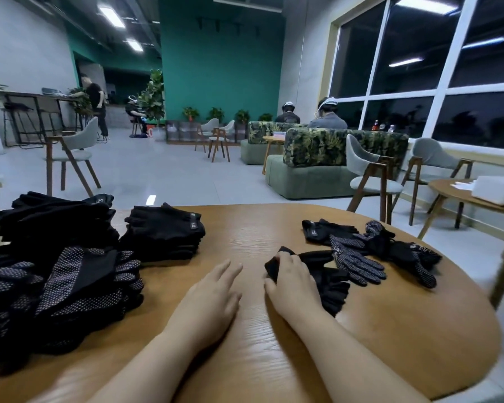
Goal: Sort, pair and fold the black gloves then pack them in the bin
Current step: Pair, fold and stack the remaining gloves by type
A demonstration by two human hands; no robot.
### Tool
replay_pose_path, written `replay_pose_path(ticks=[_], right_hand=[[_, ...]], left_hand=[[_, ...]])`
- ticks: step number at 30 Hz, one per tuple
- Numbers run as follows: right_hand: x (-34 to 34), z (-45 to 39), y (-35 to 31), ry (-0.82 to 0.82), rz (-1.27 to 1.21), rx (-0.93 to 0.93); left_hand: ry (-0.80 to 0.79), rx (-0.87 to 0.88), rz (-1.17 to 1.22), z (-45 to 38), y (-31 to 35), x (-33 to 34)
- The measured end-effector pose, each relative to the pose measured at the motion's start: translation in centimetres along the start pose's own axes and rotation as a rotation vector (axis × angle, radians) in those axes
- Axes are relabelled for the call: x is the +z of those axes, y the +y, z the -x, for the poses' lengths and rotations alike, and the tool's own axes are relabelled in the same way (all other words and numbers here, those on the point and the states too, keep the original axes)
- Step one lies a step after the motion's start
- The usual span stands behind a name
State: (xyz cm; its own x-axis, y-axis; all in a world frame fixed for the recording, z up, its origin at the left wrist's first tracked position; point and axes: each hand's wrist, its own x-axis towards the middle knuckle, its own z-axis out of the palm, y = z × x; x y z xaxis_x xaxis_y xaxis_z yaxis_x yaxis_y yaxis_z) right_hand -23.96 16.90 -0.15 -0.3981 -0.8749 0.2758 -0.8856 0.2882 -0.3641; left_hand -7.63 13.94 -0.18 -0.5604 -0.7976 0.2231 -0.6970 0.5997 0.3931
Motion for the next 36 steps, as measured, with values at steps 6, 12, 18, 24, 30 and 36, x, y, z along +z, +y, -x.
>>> replay_pose_path(ticks=[6, 12, 18, 24, 30, 36], right_hand=[[-0.1, -0.6, 0.8, 0.011, 0.103, -0.016], [-0.1, -0.1, 0.7, -0.014, -0.241, -0.224], [0.2, 0.1, 0.7, -0.147, -0.603, -0.26], [0.4, -3.0, 2.9, 0.057, -0.393, -0.022], [1.2, -7.1, 5.3, -0.001, 0.06, 0.173], [1.3, -10.2, 6.8, -0.141, 0.115, 0.234]], left_hand=[[0.042, 0.017, 0.041, 0.5, -0.2, -0.1], [0.084, 0.051, 0.071, 0.2, -0.8, 0.3], [0.11, -0.026, 0.01, 0.1, -1.4, 0.1], [0.066, -0.044, -0.018, 0.2, -1.2, -0.2], [0.059, -0.077, 0.072, 0.2, -1.3, -0.2], [0.096, -0.079, 0.112, -0.2, -1.8, 0.1]])
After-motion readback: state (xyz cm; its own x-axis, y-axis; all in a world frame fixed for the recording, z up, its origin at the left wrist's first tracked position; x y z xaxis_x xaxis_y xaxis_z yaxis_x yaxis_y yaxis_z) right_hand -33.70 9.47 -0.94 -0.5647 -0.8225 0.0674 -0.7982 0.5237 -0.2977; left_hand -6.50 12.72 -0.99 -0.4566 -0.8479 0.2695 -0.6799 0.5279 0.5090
